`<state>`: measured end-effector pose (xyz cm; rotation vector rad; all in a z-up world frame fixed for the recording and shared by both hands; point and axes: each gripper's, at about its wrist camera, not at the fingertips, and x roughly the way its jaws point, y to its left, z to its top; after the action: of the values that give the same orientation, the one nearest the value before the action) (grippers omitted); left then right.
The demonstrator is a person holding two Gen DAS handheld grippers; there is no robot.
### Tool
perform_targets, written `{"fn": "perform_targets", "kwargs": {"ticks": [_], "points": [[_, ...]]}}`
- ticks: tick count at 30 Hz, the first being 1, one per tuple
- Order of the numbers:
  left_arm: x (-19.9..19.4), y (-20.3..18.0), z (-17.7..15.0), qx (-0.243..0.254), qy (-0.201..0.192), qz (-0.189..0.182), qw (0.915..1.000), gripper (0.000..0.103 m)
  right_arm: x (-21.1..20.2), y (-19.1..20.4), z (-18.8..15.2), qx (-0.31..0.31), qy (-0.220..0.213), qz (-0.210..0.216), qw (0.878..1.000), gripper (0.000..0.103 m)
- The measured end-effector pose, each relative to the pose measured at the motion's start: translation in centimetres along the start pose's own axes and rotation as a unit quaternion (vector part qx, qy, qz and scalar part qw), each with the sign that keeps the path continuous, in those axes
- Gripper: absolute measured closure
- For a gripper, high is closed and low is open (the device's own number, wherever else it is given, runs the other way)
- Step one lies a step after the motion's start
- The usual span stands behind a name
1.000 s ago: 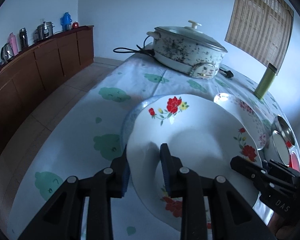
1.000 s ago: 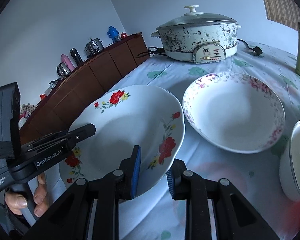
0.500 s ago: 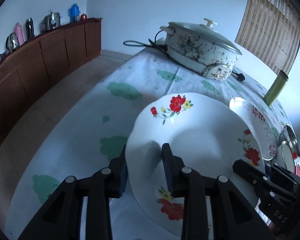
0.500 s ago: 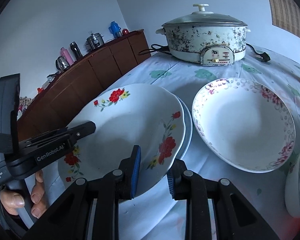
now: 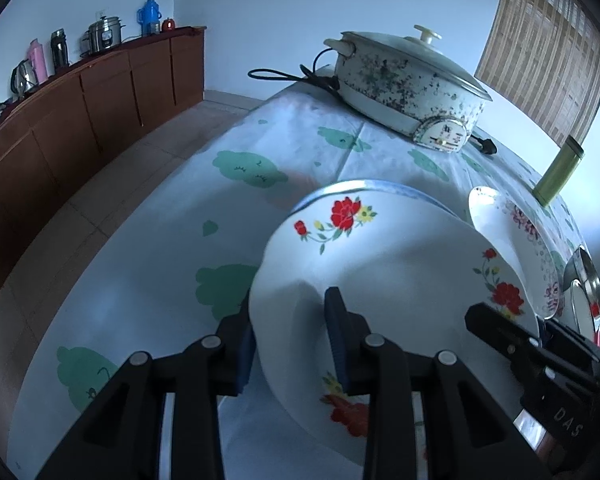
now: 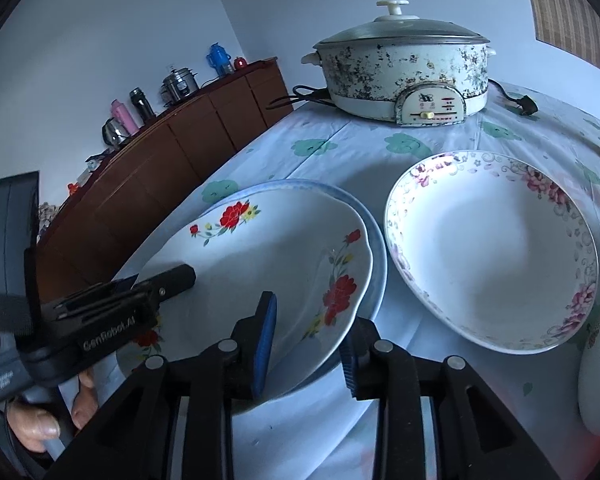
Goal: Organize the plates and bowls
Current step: 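Lift the red-flower plate with both grippers and carry it over the blue-patterned plate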
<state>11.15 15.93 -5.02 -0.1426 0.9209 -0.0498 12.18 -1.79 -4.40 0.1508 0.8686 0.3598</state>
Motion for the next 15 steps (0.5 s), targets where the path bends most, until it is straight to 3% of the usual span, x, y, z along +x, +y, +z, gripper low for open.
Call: {"fn": "perform_targets", "kwargs": {"ticks": [8, 15], "points": [[0.2, -0.2, -0.1, 0.001, -0.004, -0.005, 1.0, 0.071, -0.1, -0.7, 0.1, 0.022, -0.015, 0.012, 1.0, 0.069], [0.3, -0.5, -0.2, 0.007, -0.009, 0.004, 0.9999, 0.07, -0.4, -2.3, 0.3, 0.061, -0.027, 0.047, 0.997, 0.069]]}}
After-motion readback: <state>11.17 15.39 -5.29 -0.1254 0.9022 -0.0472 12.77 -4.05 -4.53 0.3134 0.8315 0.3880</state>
